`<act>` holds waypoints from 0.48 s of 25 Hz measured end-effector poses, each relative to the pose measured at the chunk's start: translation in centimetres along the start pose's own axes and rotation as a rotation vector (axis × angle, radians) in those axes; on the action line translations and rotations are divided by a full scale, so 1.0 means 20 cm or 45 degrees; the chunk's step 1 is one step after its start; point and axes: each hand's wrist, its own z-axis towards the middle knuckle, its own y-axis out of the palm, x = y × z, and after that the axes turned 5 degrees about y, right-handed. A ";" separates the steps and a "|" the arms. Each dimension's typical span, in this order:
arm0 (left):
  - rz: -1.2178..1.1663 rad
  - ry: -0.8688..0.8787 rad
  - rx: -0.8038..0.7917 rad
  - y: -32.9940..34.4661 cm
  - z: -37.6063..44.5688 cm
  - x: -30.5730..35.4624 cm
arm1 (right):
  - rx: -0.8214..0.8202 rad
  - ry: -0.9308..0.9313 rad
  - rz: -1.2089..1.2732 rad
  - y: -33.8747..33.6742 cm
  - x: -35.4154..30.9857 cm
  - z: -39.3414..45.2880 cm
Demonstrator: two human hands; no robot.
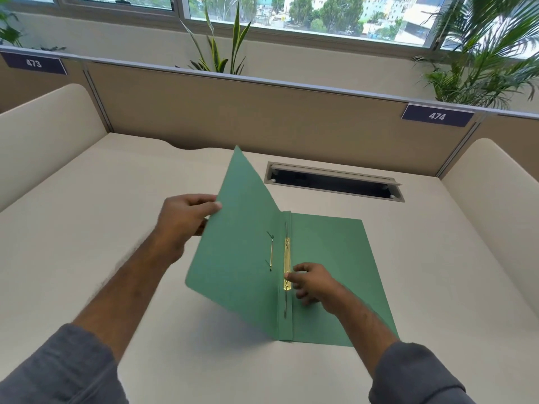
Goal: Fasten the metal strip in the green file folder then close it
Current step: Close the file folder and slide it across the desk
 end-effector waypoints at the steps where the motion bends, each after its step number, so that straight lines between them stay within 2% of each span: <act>1: -0.070 0.013 -0.050 0.06 -0.03 0.04 | 0.041 -0.035 -0.036 -0.01 -0.04 -0.02; 4: -0.181 0.024 -0.228 0.24 -0.12 0.06 | 0.118 -0.230 0.061 -0.07 -0.19 -0.10; 6: -0.085 0.040 -0.360 0.35 -0.16 0.03 | 0.087 -0.336 0.242 -0.14 -0.28 -0.18; 9: 0.084 0.062 -0.595 0.48 -0.22 -0.05 | -0.126 -0.416 0.652 -0.26 -0.38 -0.29; 12: 0.285 -0.004 -0.786 0.56 -0.25 -0.17 | -0.138 -0.499 0.631 -0.40 -0.41 -0.37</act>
